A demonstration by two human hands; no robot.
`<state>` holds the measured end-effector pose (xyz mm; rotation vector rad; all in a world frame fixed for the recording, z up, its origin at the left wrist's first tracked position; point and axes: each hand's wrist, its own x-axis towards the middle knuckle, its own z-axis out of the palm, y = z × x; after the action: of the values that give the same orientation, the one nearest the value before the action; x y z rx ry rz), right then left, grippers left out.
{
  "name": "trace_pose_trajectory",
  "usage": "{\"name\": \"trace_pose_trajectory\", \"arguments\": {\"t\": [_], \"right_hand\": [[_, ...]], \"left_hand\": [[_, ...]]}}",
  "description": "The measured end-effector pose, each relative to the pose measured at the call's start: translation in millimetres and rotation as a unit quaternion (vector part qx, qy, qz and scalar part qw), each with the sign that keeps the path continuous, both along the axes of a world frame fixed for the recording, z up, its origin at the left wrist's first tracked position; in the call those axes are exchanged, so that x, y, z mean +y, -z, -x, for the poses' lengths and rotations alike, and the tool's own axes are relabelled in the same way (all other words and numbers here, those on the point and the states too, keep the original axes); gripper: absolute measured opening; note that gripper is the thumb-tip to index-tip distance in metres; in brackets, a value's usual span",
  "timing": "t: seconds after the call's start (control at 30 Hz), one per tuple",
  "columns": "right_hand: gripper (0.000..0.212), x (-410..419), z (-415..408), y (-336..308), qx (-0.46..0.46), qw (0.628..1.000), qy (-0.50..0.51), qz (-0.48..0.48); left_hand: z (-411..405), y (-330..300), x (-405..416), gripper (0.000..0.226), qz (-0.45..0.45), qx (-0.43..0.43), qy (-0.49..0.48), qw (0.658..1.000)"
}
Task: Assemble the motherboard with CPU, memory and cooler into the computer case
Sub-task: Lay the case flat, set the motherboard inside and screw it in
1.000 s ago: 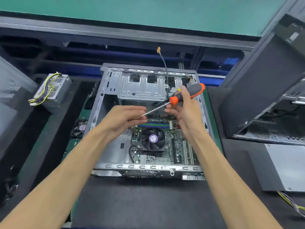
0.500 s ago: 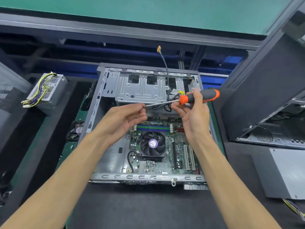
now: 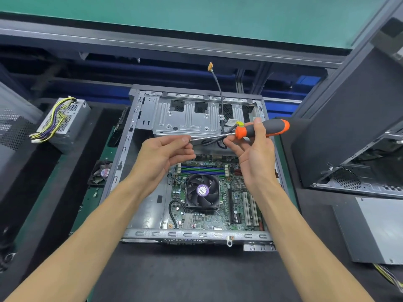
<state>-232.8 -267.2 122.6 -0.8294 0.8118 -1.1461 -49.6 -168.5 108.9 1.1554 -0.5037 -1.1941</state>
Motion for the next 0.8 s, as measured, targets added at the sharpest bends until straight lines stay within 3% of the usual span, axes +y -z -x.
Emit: {"name": "trace_pose_trajectory", "arguments": {"t": [0.13, 0.47, 0.8], "right_hand": [[0.033, 0.1, -0.5, 1.4, -0.035, 0.999, -0.028, -0.021], [0.025, 0.0, -0.3, 4.1, -0.094, 0.988, -0.040, -0.113], [0.024, 2.0, -3.1, 2.5, -0.116, 0.984, -0.051, -0.127]], "left_hand": [[0.9, 0.3, 0.3, 0.014, -0.009, -0.063, -0.026, 0.998], [8.0, -5.3, 3.7, 0.012, 0.036, -0.151, -0.057, 0.986], [9.1, -5.1, 7.7, 0.024, 0.100, -0.055, -0.019, 0.993]]}}
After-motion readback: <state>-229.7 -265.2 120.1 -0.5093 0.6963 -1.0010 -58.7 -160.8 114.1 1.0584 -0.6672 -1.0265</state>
